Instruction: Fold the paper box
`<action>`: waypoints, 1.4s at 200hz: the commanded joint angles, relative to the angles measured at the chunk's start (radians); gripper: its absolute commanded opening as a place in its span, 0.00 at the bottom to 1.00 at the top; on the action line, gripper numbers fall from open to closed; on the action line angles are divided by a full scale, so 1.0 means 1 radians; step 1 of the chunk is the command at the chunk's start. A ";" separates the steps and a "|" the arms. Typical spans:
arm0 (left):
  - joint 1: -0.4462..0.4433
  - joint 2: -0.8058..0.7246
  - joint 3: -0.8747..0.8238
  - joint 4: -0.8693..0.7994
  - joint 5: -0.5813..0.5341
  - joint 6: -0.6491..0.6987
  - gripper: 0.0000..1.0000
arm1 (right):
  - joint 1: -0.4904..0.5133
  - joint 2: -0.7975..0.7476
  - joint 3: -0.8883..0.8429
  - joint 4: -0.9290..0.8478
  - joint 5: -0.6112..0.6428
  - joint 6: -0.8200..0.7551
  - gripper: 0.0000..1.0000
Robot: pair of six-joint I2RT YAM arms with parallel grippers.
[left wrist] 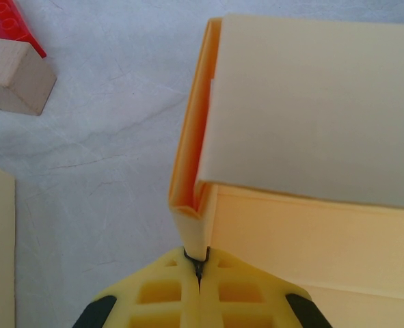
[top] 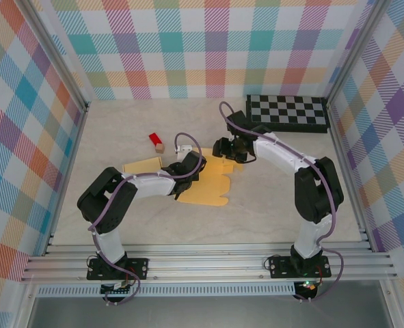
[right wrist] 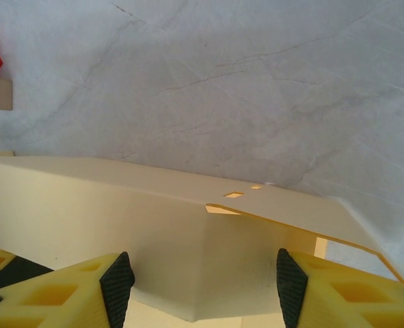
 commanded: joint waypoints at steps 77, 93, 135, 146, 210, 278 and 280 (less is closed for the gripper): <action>-0.024 0.015 0.007 -0.016 0.007 -0.017 0.00 | 0.008 -0.036 -0.097 0.223 -0.144 0.141 0.09; -0.025 0.014 0.010 -0.024 -0.002 -0.016 0.00 | 0.008 -0.044 -0.106 0.214 -0.117 0.149 0.05; -0.025 0.015 0.037 -0.084 -0.053 -0.047 0.00 | 0.007 -0.044 -0.096 0.162 -0.086 0.129 0.34; -0.024 0.013 0.046 -0.102 -0.061 -0.061 0.00 | 0.007 -0.066 -0.098 0.124 -0.052 0.099 0.49; -0.023 0.029 0.106 -0.194 -0.065 -0.105 0.00 | -0.039 -0.265 -0.376 0.249 0.052 0.048 0.44; -0.023 0.026 0.125 -0.246 -0.033 -0.131 0.00 | -0.090 -0.195 -0.537 0.624 0.013 0.080 0.33; -0.024 0.026 0.125 -0.247 -0.033 -0.133 0.00 | -0.093 -0.194 -0.539 0.631 0.013 0.080 0.33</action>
